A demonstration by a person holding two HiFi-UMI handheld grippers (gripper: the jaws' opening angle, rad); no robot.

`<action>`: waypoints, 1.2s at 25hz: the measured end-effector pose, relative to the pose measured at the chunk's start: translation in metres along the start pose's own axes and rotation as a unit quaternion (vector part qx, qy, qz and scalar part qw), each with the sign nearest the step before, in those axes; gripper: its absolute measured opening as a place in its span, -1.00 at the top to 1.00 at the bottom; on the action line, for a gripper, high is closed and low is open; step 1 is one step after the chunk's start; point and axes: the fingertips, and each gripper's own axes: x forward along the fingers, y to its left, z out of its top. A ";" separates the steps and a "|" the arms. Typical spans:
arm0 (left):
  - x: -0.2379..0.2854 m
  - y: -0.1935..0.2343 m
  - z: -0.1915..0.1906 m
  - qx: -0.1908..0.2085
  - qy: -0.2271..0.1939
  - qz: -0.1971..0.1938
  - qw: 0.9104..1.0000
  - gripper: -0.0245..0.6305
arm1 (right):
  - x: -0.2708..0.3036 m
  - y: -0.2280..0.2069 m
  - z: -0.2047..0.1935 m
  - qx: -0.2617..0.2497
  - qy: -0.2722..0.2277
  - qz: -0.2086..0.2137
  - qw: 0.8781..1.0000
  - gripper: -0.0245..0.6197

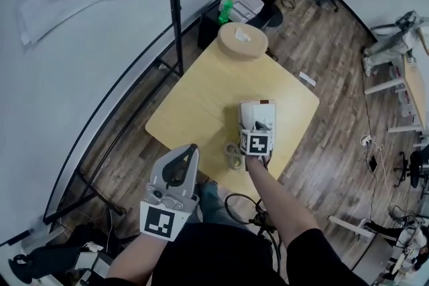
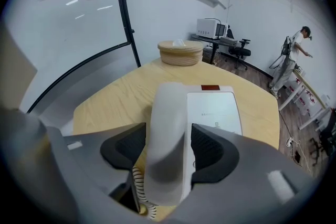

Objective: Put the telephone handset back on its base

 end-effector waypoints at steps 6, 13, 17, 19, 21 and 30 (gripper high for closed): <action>0.006 -0.002 0.018 0.003 -0.011 -0.007 1.000 0.93 | -0.064 -0.004 0.033 -0.003 -0.071 0.018 0.997 0.13; 0.019 -0.012 0.052 0.013 -0.031 -0.029 0.999 0.93 | -0.183 -0.007 0.077 -0.029 -0.180 0.036 0.983 0.13; 0.025 -0.019 0.074 0.016 -0.061 -0.039 0.997 0.93 | -0.249 0.003 0.092 -0.066 -0.243 0.037 0.967 0.31; 0.028 -0.022 0.083 0.018 -0.073 -0.043 0.996 0.93 | -0.278 0.009 0.097 -0.087 -0.276 0.028 0.957 0.44; 0.029 -0.025 0.088 0.021 -0.070 -0.050 0.996 0.93 | -0.301 0.014 0.101 -0.098 -0.304 0.020 0.947 0.57; 0.027 -0.043 0.103 0.045 -0.083 -0.078 0.992 0.93 | -0.357 0.028 0.095 -0.091 -0.401 0.017 0.912 0.86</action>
